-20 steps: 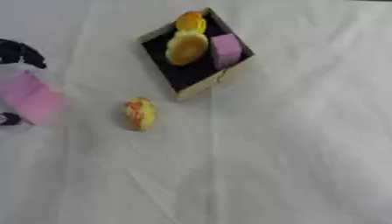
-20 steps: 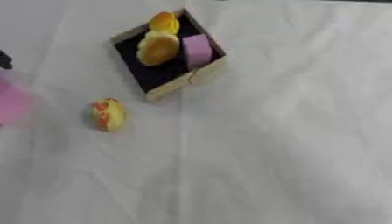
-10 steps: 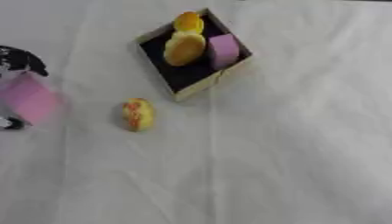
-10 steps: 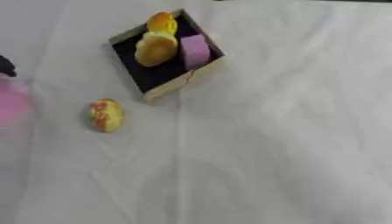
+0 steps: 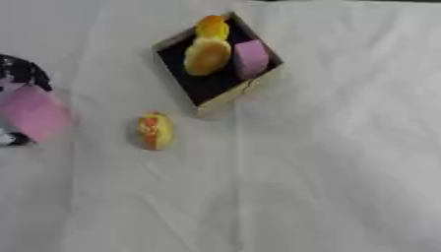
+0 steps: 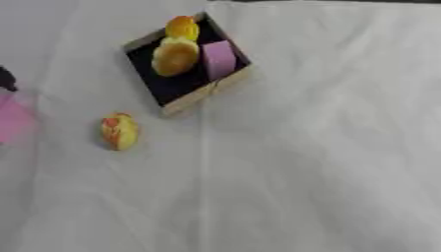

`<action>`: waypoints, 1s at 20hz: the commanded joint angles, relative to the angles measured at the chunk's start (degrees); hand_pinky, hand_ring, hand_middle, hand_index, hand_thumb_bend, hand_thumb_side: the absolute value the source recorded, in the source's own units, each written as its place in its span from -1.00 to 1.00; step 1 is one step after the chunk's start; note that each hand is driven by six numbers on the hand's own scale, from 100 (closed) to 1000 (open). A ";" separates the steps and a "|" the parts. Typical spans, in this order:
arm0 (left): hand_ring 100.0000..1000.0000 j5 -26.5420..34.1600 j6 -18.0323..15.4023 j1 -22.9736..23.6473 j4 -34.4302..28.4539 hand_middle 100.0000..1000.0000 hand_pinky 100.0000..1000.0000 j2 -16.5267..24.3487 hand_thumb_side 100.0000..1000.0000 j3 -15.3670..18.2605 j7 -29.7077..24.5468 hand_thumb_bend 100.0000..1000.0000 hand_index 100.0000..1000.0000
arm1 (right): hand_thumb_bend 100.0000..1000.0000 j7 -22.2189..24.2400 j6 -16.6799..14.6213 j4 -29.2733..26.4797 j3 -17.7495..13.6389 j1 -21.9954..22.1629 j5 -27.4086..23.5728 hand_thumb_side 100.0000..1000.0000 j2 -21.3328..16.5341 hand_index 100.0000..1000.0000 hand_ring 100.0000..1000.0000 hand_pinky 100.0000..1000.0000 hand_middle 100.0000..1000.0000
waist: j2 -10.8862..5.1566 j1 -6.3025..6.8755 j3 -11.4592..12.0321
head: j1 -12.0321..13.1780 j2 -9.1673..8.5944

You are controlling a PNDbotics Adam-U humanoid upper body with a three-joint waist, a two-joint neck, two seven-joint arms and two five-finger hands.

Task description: Pick up objects on the table and place them in the box.

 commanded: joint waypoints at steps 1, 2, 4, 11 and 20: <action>0.49 -0.15 0.10 -1.07 -0.53 0.26 0.47 1.29 -0.68 0.43 1.70 -0.21 0.46 | -1.00 -0.05 0.51 -0.81 -0.78 -0.28 -0.33 -0.21 -1.01 0.56 0.98 1.00 0.34 | -2.37 0.95 -0.12 | 0.14 -0.68; 0.44 -0.28 0.09 -1.12 -0.71 0.21 0.42 1.28 -0.69 0.38 2.40 -0.18 0.42 | -1.00 0.00 0.59 -0.81 -0.74 -0.26 -0.36 -0.21 -0.95 0.56 0.98 1.00 0.34 | -2.39 0.95 -0.16 | 0.16 -0.72; 0.28 -1.74 -0.14 -1.25 -1.11 0.11 0.30 1.39 -0.68 0.20 4.01 -0.02 0.33 | -1.00 0.16 0.70 -0.81 -0.64 -0.29 -0.55 -0.21 -0.85 0.56 0.98 1.00 0.33 | -2.43 0.98 -0.25 | 0.21 -0.74; -0.04 -5.93 -2.18 -1.28 -2.12 -0.15 0.05 1.02 -0.74 -0.27 9.42 -0.16 0.06 | -1.00 0.44 0.66 -0.81 -0.65 -0.46 -1.15 -0.20 -0.78 0.56 0.98 1.00 0.33 | -2.58 0.96 -0.47 | -0.34 -0.22; -0.11 7.26 0.06 -7.91 -8.86 -0.22 0.02 -1.70 -0.87 -0.57 6.50 -0.82 -0.01 | -1.00 0.34 0.16 -0.81 -0.56 -1.07 -1.40 -0.19 -1.33 0.56 0.97 1.00 0.32 | -2.75 1.07 -0.55 | -3.43 1.06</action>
